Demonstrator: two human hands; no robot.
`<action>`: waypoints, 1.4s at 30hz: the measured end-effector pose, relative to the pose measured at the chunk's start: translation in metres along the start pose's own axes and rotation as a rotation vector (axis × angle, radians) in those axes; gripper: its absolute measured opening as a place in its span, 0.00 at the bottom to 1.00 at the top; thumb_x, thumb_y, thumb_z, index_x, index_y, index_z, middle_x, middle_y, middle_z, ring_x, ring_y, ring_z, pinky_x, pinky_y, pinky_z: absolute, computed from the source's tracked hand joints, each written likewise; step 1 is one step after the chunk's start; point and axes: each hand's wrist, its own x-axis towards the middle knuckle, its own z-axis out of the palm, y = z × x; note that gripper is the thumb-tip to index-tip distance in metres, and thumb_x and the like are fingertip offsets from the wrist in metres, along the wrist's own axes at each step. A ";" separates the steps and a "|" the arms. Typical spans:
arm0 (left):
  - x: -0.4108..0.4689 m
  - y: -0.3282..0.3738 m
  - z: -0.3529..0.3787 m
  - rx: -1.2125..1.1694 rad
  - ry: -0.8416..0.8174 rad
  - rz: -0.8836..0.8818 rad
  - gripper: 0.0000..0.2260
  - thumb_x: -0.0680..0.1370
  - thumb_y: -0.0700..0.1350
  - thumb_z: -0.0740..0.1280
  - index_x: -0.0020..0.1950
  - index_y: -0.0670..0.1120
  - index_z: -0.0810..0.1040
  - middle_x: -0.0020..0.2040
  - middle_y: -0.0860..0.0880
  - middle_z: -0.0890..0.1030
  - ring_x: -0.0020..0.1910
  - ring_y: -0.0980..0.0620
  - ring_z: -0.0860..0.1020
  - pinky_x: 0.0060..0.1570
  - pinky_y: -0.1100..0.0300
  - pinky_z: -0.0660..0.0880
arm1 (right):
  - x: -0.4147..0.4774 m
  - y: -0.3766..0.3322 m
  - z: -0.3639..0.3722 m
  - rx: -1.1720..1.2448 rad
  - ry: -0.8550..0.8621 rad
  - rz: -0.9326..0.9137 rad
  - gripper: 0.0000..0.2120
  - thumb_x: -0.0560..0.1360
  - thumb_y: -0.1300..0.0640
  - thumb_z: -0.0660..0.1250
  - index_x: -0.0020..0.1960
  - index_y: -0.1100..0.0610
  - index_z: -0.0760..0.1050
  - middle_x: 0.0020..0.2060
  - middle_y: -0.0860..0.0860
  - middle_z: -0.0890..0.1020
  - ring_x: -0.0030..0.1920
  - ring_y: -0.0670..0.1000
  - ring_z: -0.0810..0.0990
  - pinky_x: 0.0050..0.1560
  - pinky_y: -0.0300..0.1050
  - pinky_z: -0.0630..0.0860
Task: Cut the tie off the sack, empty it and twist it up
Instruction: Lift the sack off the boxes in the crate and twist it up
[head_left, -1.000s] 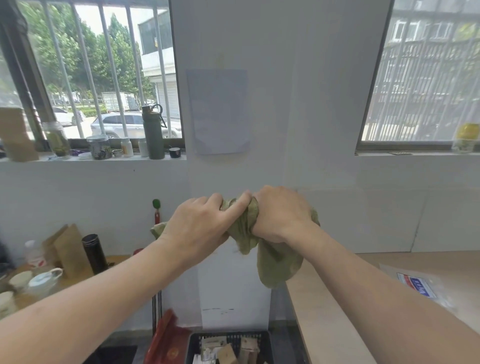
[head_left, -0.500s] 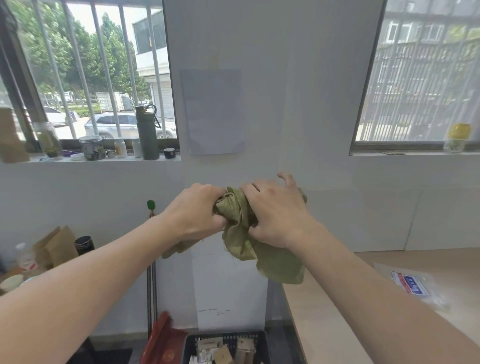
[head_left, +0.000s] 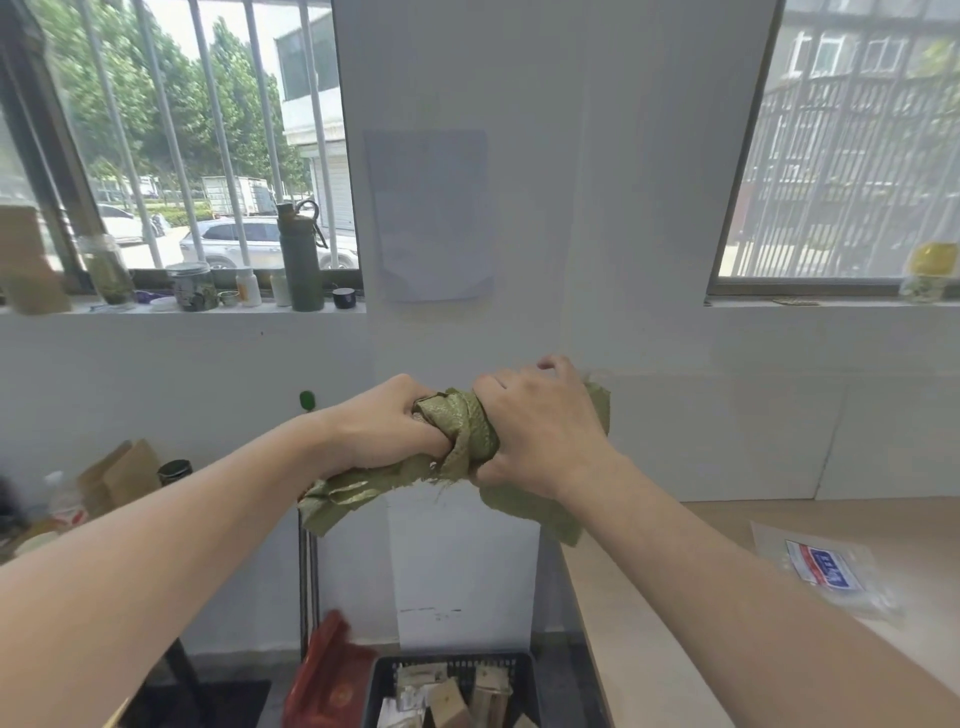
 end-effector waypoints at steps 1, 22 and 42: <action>-0.002 0.001 0.000 -0.002 -0.021 -0.002 0.10 0.69 0.38 0.71 0.31 0.48 0.76 0.27 0.49 0.75 0.26 0.52 0.72 0.27 0.64 0.69 | 0.000 -0.001 0.001 0.011 0.015 -0.001 0.27 0.62 0.34 0.73 0.48 0.51 0.67 0.46 0.48 0.82 0.47 0.54 0.80 0.51 0.52 0.67; -0.072 -0.055 0.041 0.961 0.230 -0.111 0.03 0.70 0.49 0.65 0.42 0.53 0.75 0.33 0.54 0.76 0.31 0.48 0.75 0.29 0.59 0.65 | -0.043 -0.089 0.019 0.214 -0.117 0.054 0.07 0.62 0.57 0.66 0.40 0.54 0.72 0.30 0.50 0.72 0.28 0.56 0.73 0.30 0.44 0.65; -0.241 -0.247 0.191 0.407 0.087 -0.320 0.58 0.69 0.66 0.75 0.84 0.49 0.41 0.82 0.36 0.54 0.77 0.32 0.64 0.72 0.40 0.66 | -0.276 -0.260 0.124 0.811 -0.698 1.180 0.36 0.64 0.45 0.73 0.65 0.48 0.58 0.50 0.51 0.79 0.49 0.59 0.80 0.44 0.50 0.74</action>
